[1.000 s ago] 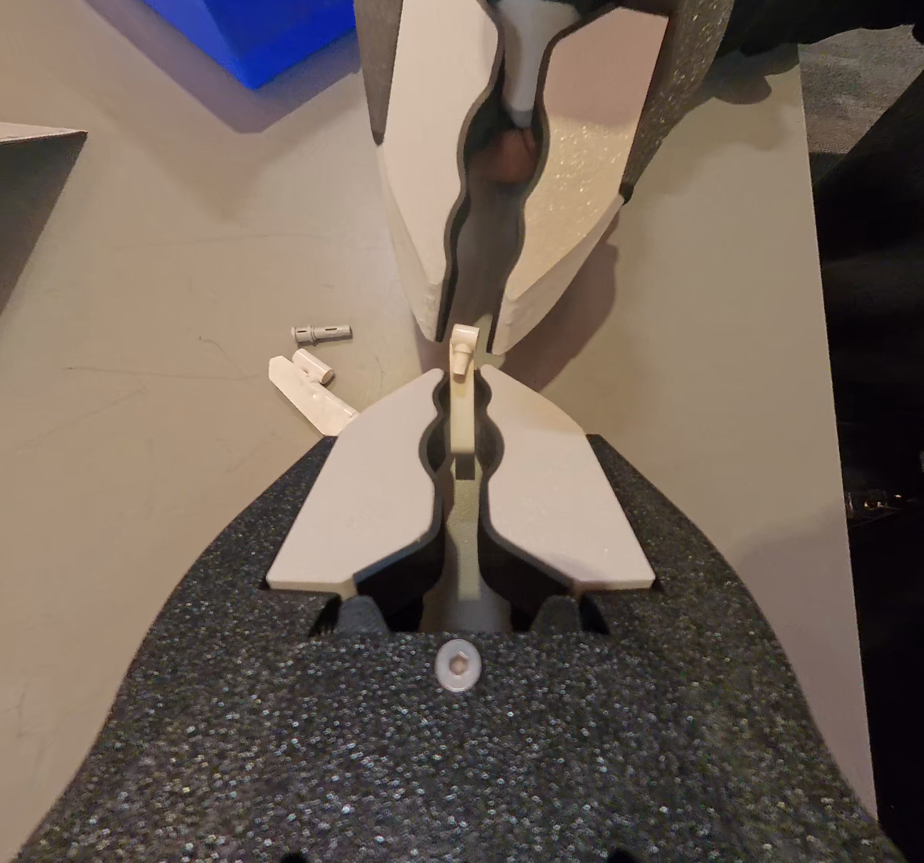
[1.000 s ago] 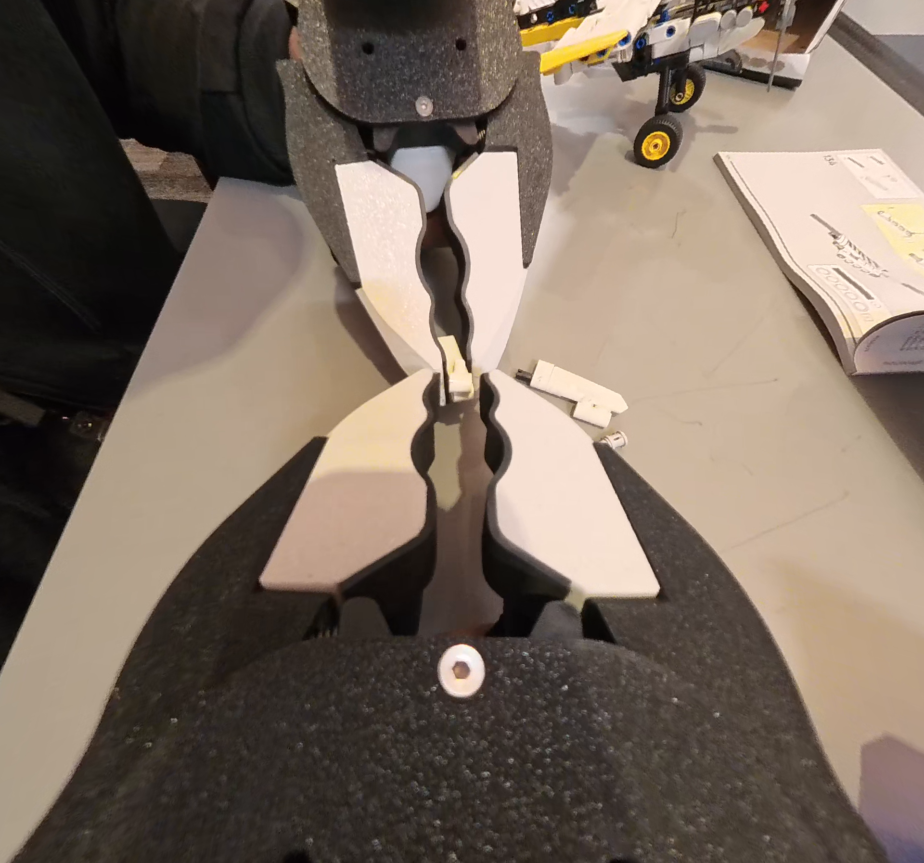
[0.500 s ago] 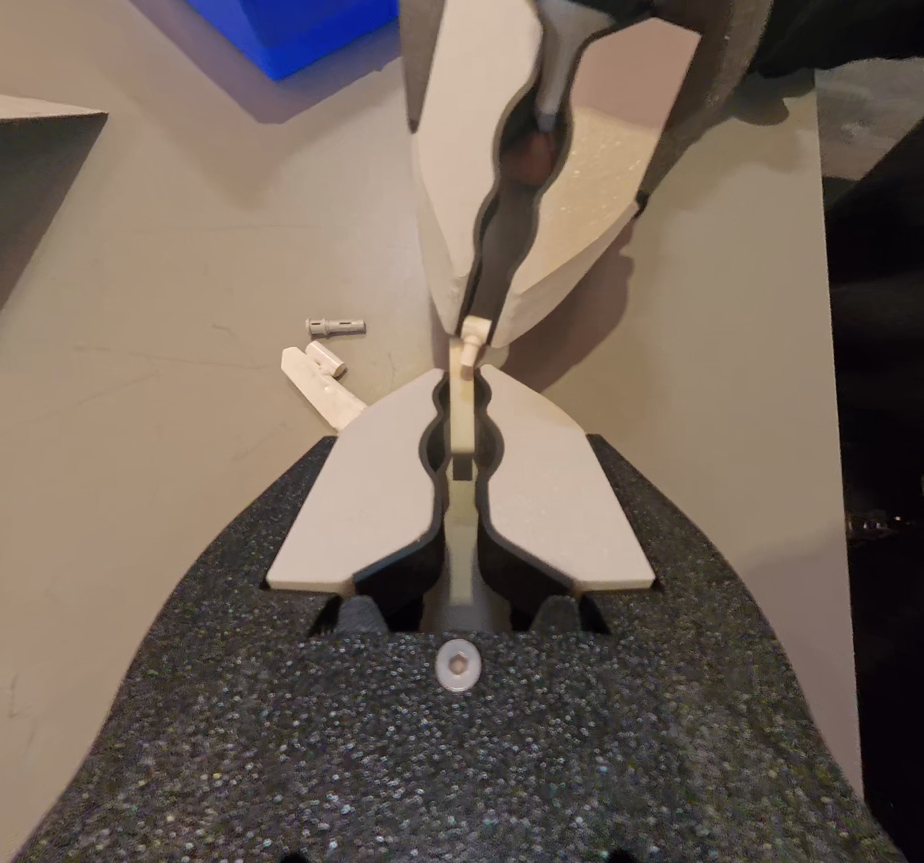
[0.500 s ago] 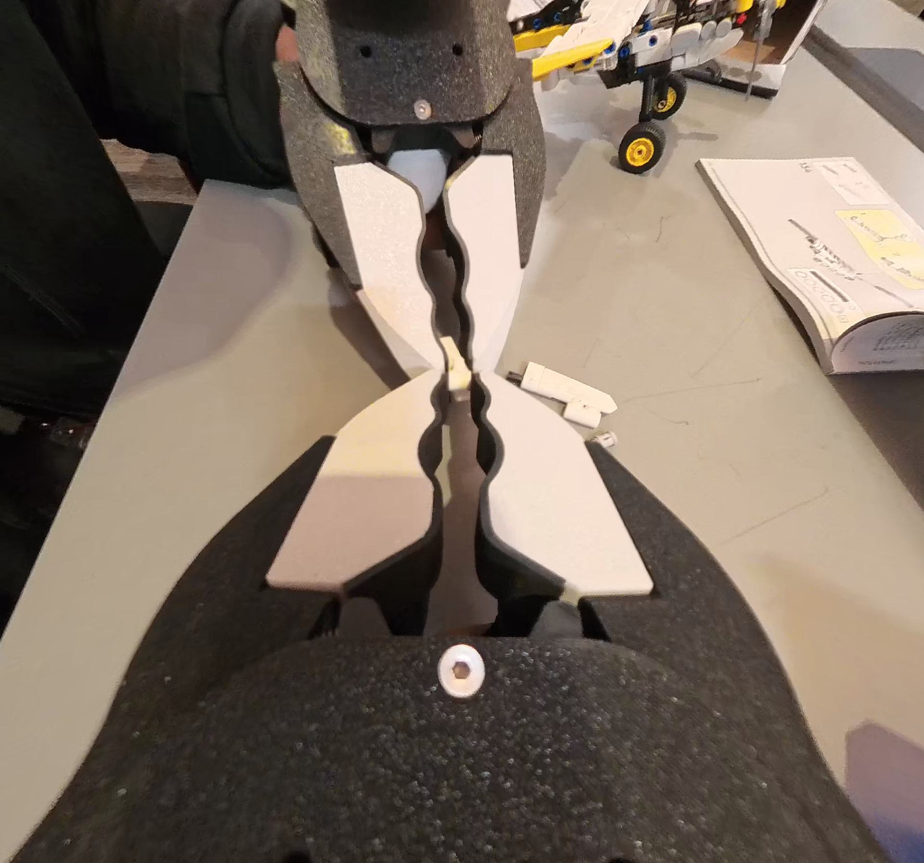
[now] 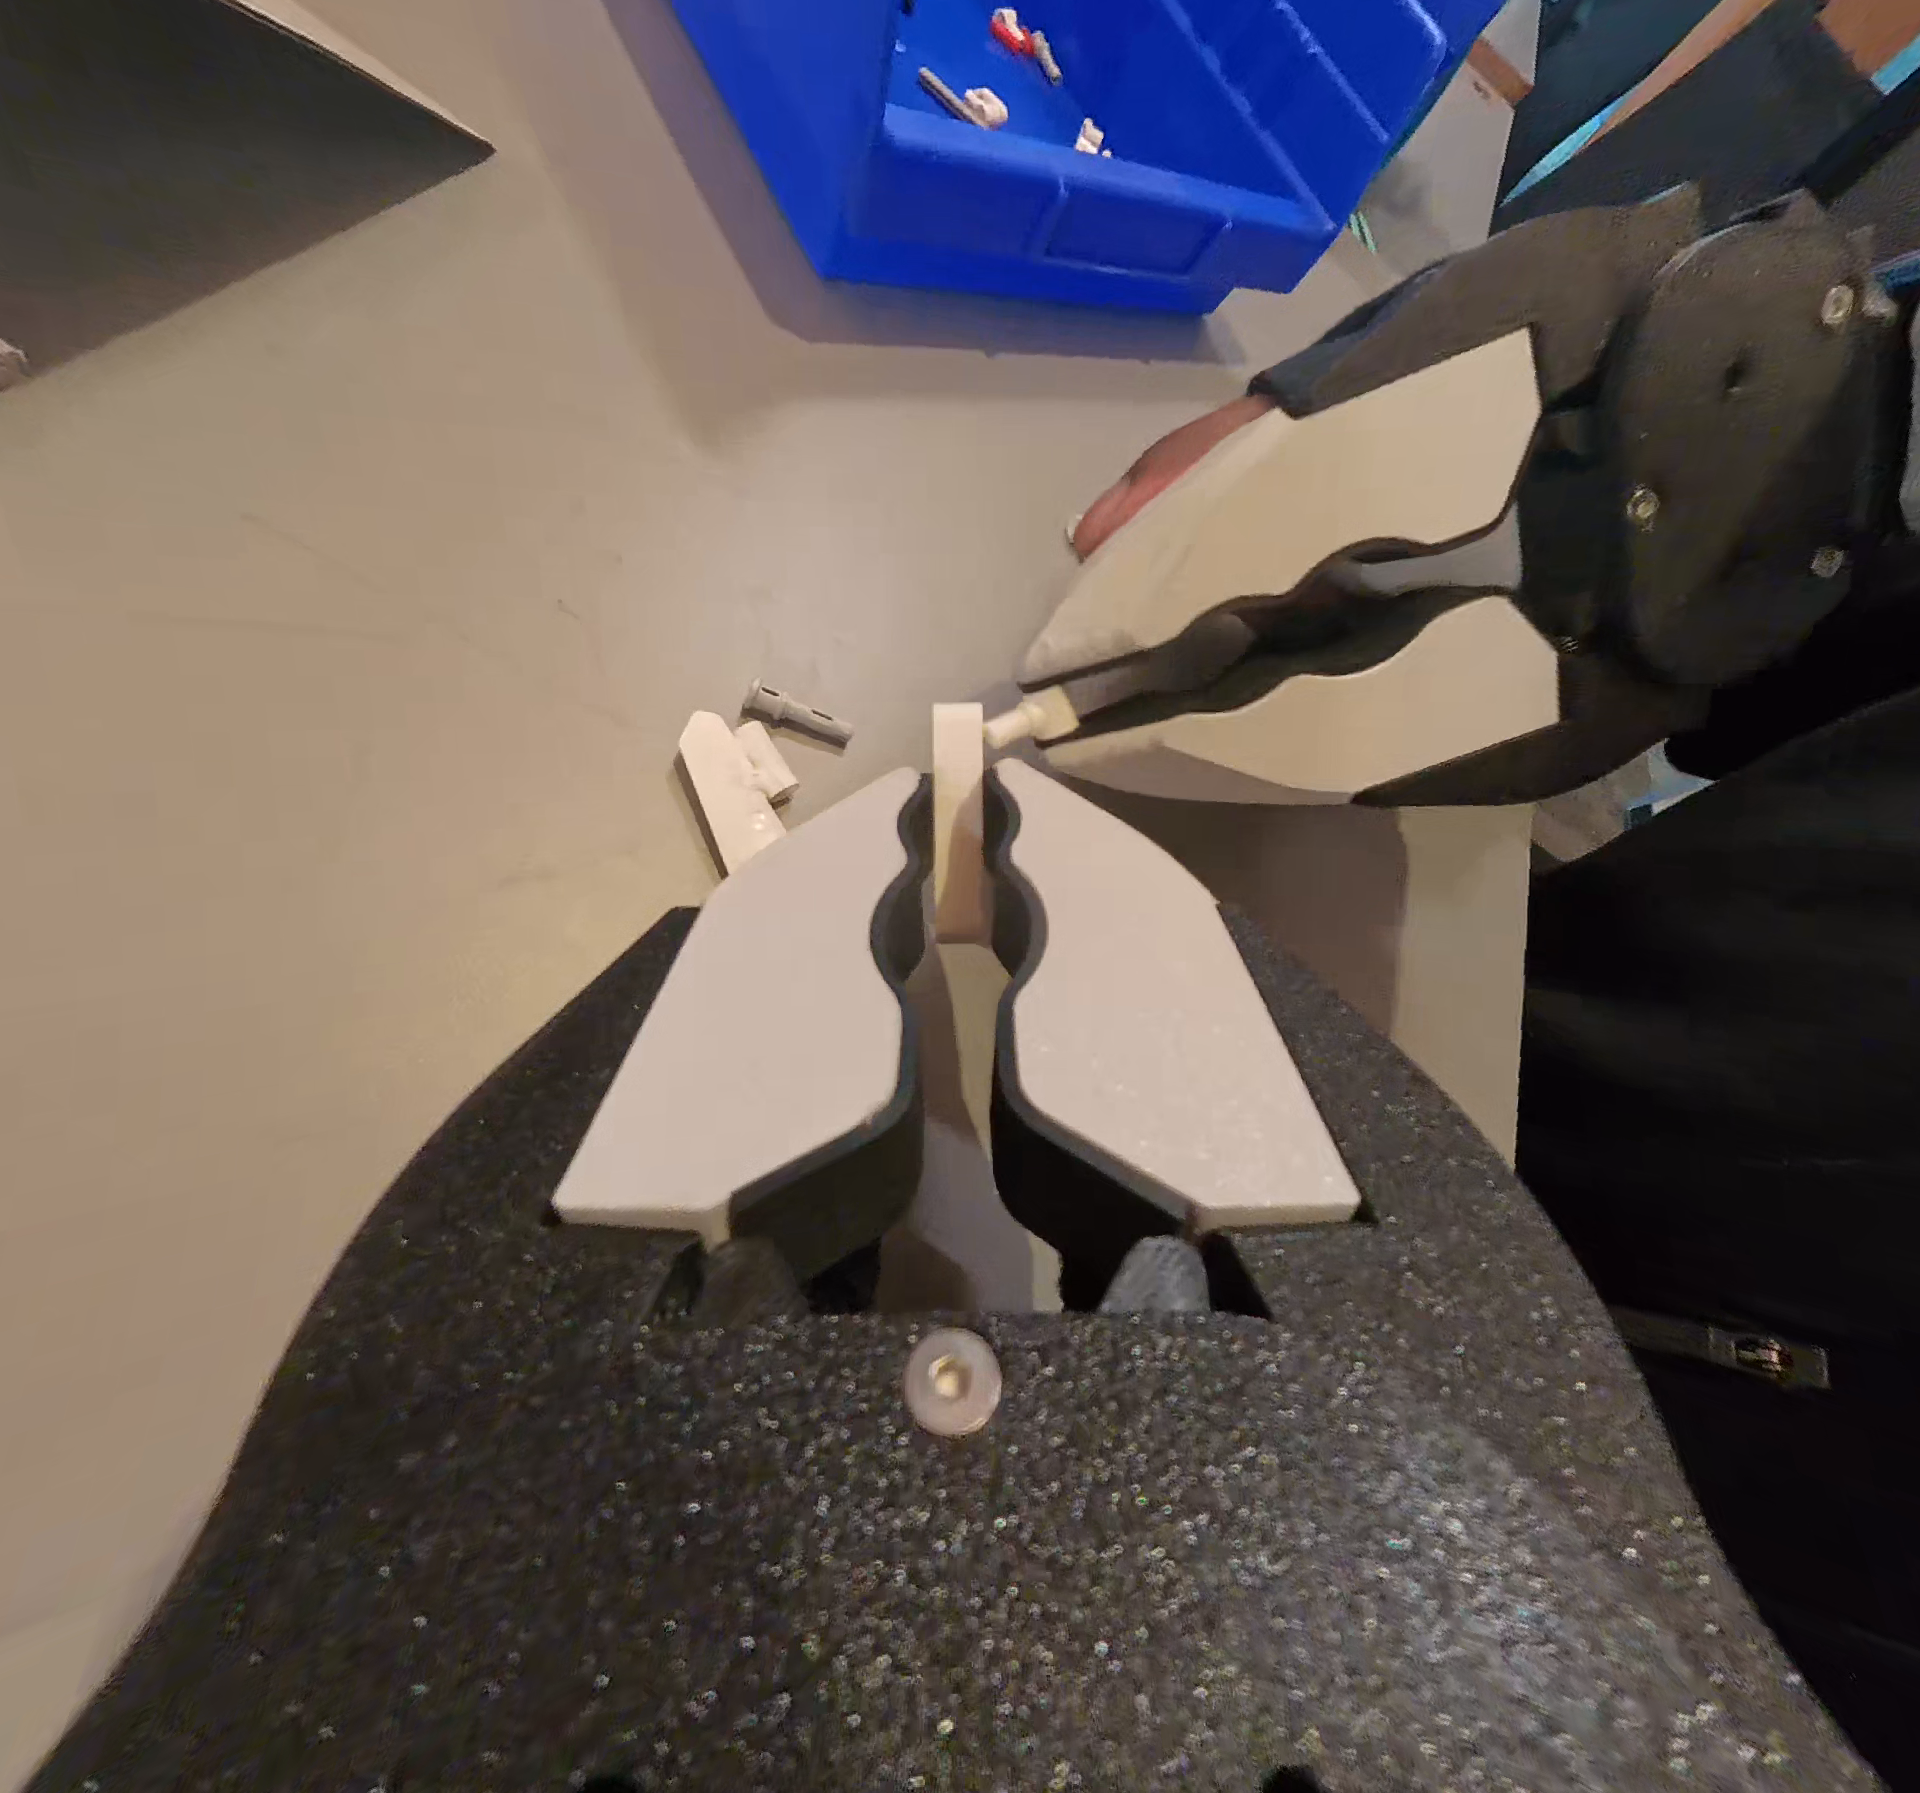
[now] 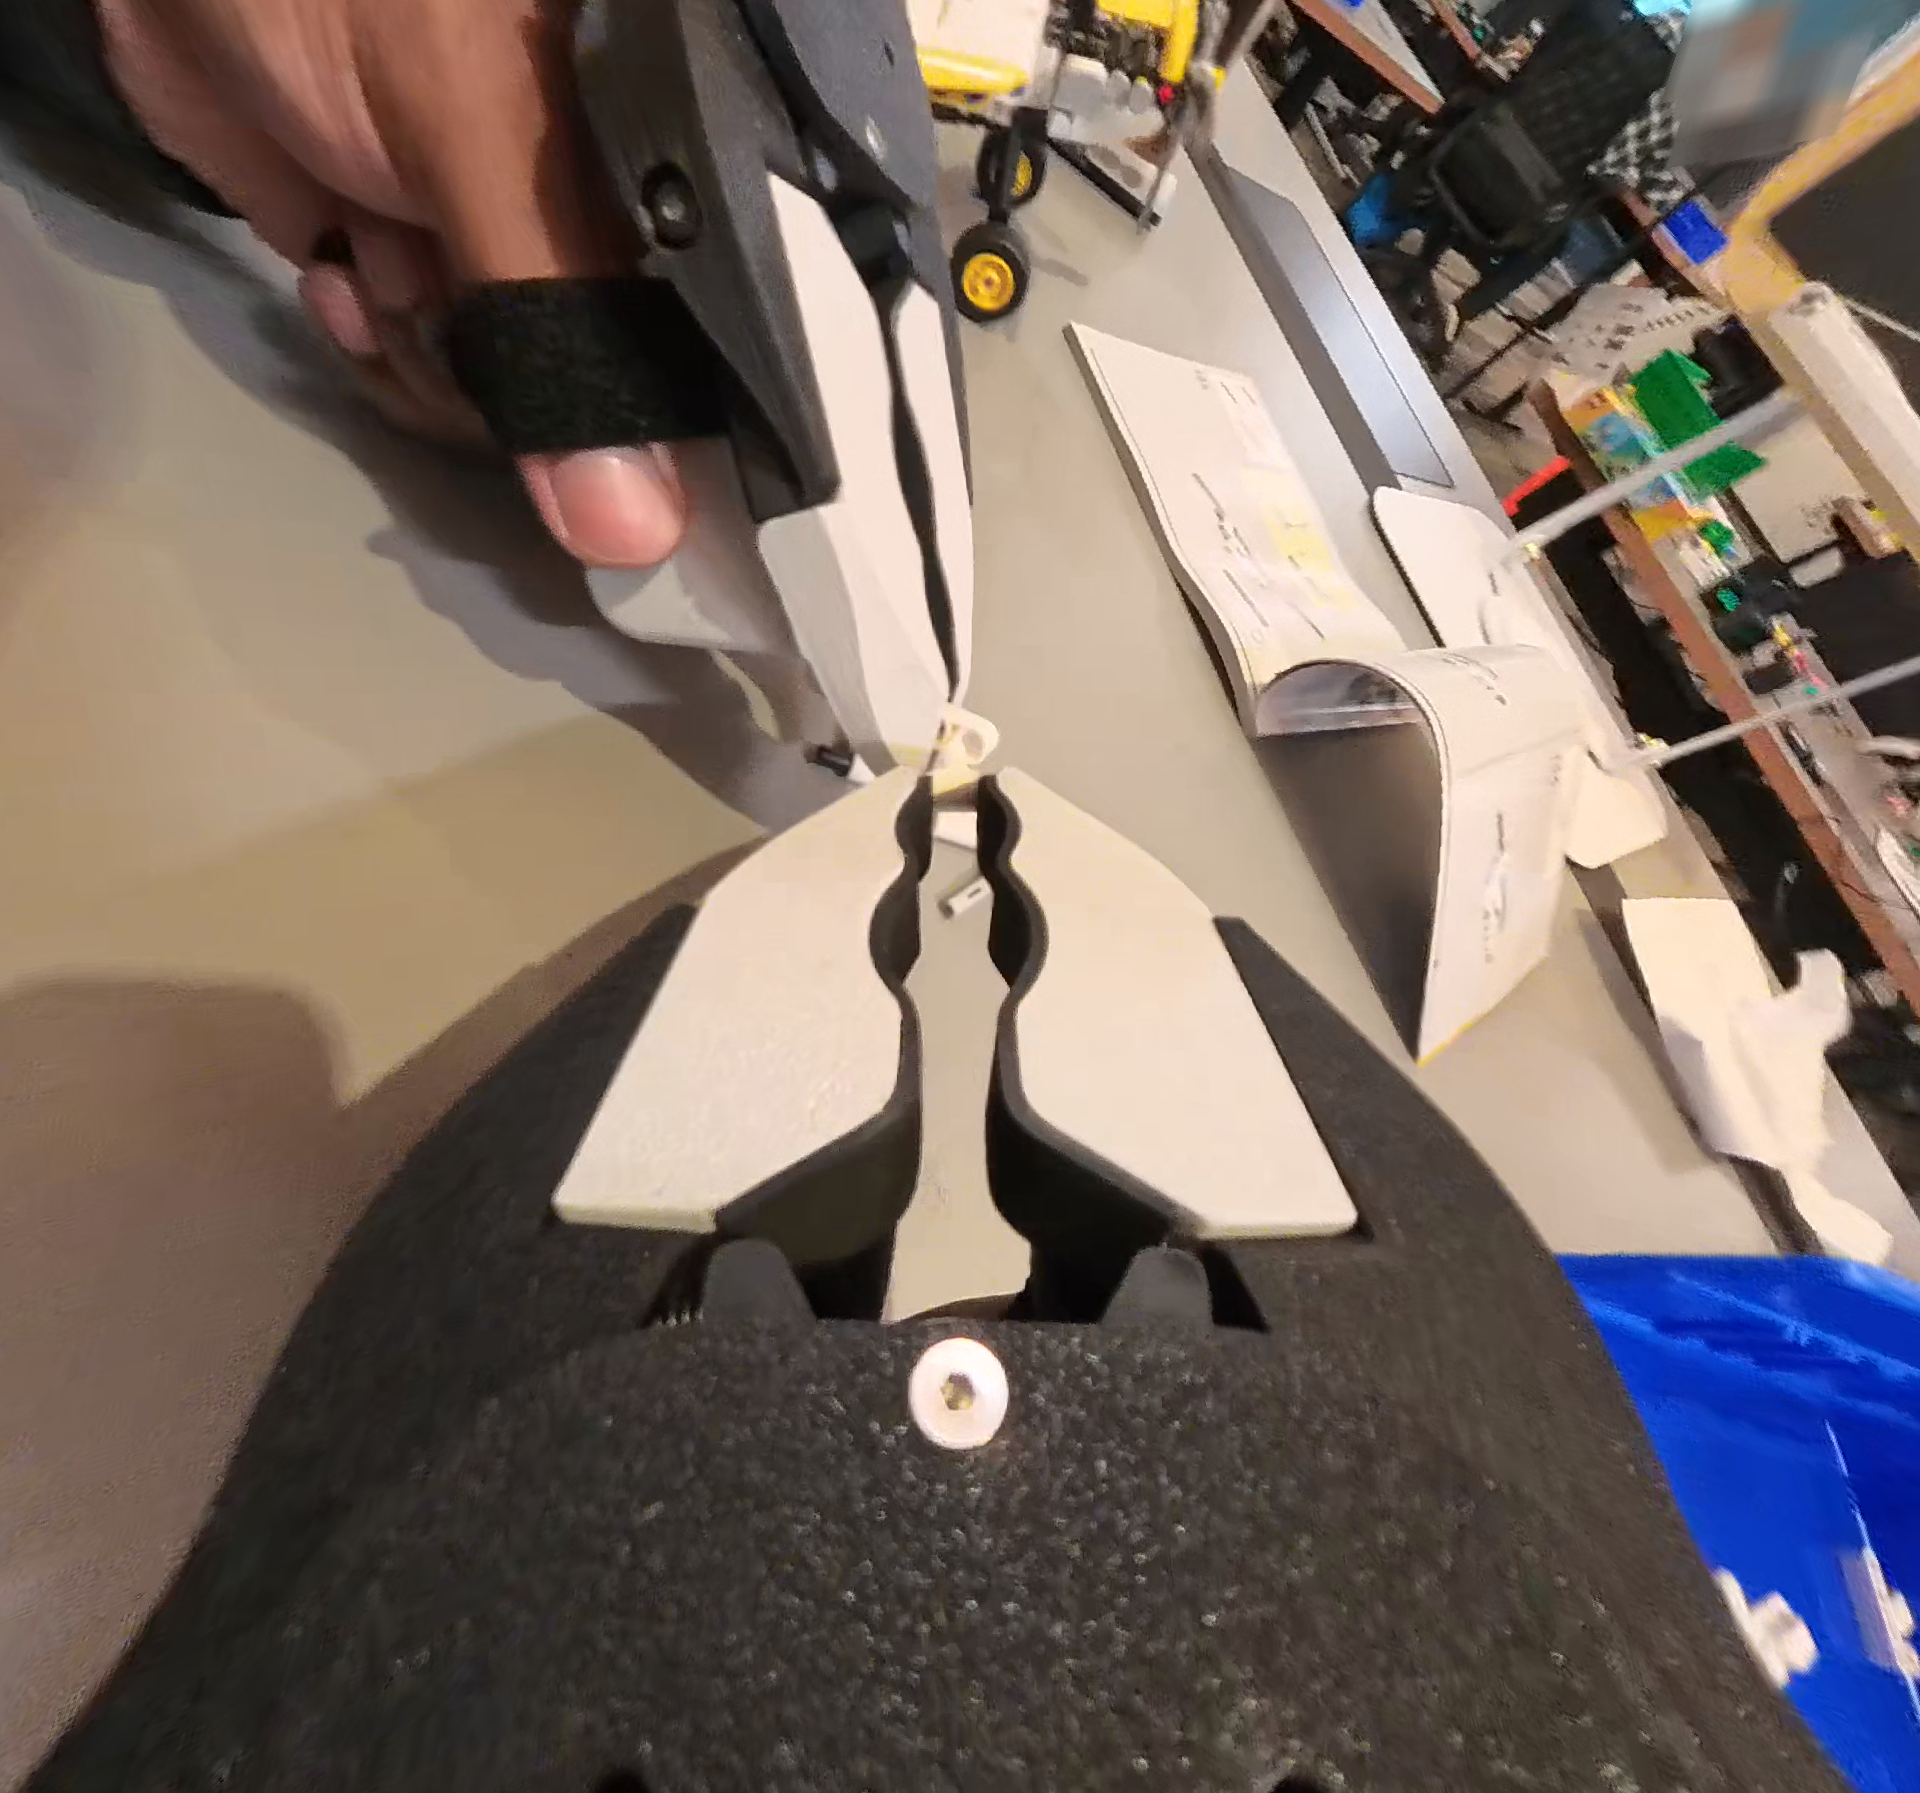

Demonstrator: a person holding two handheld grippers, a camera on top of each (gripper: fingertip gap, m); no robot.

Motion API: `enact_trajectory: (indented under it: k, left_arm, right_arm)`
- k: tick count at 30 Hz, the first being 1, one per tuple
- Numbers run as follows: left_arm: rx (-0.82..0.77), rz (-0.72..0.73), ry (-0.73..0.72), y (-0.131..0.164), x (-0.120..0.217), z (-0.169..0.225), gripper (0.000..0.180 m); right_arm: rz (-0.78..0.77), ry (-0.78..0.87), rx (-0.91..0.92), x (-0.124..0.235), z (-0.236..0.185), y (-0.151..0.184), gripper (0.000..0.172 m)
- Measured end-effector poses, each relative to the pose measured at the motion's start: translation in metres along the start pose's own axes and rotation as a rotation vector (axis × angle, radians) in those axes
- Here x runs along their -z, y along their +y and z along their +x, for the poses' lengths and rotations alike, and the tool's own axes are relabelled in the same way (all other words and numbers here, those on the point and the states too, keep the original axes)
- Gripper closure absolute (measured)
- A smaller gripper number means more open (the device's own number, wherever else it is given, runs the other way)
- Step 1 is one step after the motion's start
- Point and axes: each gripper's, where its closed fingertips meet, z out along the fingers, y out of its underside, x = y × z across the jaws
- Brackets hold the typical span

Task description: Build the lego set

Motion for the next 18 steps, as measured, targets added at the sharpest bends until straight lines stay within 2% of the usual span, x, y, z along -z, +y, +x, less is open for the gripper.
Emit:
enact_trajectory:
  k: [4, 18]
  left_arm:
    - [-0.02, -0.012, -0.019, 0.0022, -0.0024, -0.001, 0.172]
    - [-0.119, -0.072, -0.059, 0.0096, -0.0084, 0.0023, 0.167]
  right_arm:
    - [-0.025, -0.005, -0.062, -0.0007, 0.0015, 0.0027, 0.164]
    - [-0.093, 0.035, -0.073, -0.003, 0.0011, 0.0083, 0.164]
